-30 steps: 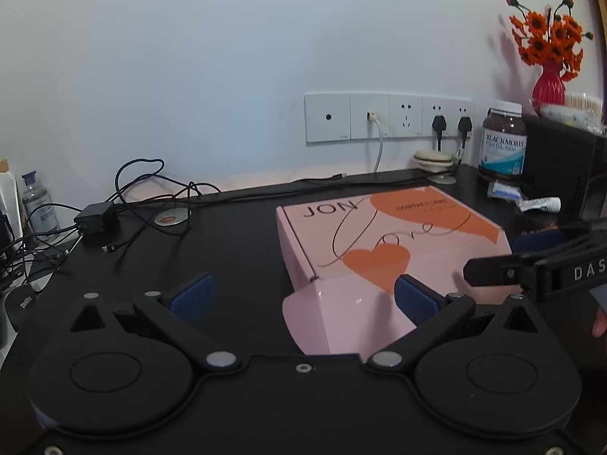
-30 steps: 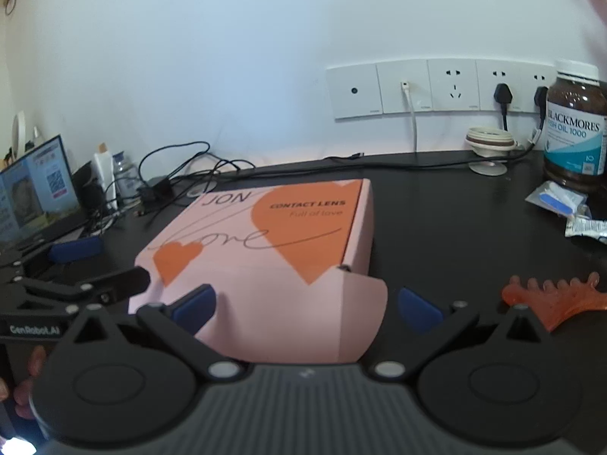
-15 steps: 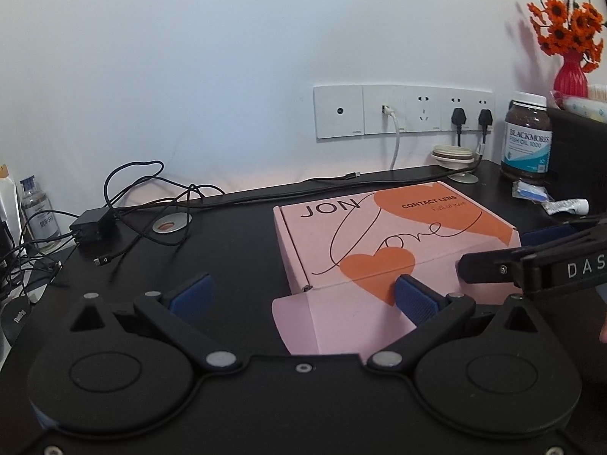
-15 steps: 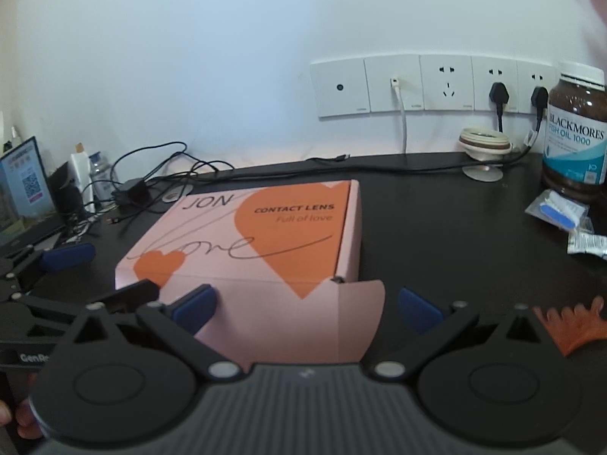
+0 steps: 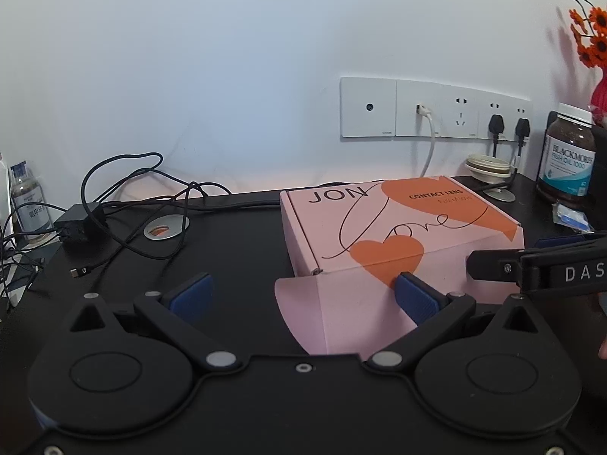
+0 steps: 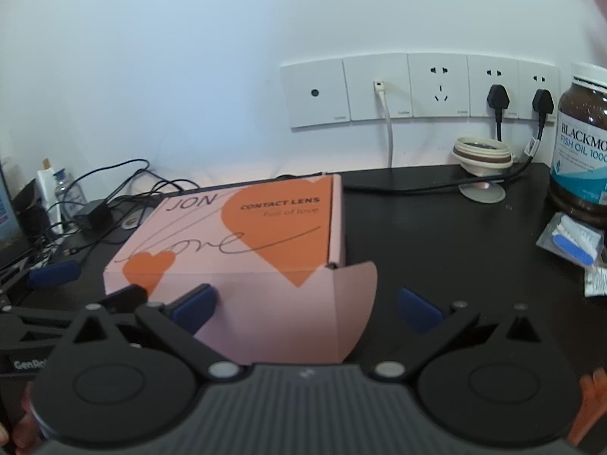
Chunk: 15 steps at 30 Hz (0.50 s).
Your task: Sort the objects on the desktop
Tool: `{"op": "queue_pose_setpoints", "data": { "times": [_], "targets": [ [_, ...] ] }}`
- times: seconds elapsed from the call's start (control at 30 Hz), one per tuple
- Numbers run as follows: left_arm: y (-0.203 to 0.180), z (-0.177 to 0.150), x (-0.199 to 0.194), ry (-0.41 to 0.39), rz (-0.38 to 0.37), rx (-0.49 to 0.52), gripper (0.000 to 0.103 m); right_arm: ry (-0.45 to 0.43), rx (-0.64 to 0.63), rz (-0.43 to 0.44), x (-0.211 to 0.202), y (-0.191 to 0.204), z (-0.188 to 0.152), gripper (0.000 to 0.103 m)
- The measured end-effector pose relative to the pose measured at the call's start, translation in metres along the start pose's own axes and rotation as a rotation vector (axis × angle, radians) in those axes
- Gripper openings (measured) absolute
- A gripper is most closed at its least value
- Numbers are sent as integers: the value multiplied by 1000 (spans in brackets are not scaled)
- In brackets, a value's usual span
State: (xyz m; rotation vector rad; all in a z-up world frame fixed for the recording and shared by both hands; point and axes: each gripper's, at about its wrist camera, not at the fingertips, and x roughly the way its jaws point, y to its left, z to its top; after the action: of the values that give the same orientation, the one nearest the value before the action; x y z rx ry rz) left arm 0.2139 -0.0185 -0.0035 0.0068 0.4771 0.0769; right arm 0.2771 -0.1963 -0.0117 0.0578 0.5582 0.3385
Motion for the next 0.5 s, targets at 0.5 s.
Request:
{"op": "queue_pose_setpoints", "data": {
  "times": [0.5],
  "targets": [
    [0,0,-4,-16,44,-27,103,-8,40,-34,-3,-5,-5,102]
  ]
}}
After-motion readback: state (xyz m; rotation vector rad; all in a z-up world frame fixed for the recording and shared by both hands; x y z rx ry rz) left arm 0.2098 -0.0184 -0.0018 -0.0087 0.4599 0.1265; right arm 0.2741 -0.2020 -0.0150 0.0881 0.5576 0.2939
